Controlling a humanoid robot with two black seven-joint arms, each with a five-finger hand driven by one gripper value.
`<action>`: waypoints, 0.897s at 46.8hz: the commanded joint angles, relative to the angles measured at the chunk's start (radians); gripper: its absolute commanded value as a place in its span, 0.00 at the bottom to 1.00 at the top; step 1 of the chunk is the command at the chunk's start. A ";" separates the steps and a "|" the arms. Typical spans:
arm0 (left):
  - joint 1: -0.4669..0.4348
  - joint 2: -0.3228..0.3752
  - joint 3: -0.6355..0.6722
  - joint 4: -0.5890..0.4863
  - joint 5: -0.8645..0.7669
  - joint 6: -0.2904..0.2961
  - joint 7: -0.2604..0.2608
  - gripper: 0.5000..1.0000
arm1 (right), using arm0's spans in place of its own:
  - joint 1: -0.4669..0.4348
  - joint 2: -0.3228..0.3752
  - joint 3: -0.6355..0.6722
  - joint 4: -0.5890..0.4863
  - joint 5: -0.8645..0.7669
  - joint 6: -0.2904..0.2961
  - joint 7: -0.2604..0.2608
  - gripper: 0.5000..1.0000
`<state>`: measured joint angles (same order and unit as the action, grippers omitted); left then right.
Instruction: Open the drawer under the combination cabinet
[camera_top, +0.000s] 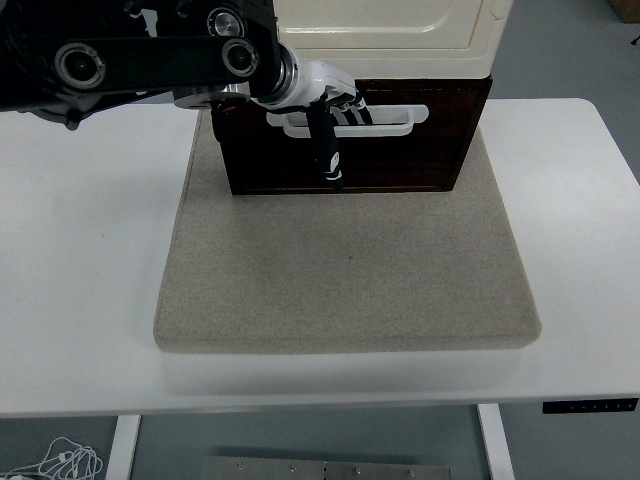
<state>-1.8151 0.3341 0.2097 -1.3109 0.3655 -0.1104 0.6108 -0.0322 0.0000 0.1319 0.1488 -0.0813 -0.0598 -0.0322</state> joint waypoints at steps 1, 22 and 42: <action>-0.001 0.000 -0.004 -0.001 0.000 -0.005 0.000 1.00 | 0.000 0.000 0.000 0.000 0.000 0.000 0.000 0.85; -0.001 0.003 -0.012 -0.002 -0.002 -0.067 0.000 1.00 | 0.000 0.000 0.000 0.000 0.000 0.000 0.000 0.85; -0.012 0.011 -0.035 -0.013 -0.003 -0.130 0.000 1.00 | 0.000 0.000 0.000 0.000 0.000 0.000 0.000 0.85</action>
<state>-1.8251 0.3430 0.1822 -1.3221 0.3621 -0.2280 0.6112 -0.0322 0.0000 0.1319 0.1488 -0.0817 -0.0598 -0.0323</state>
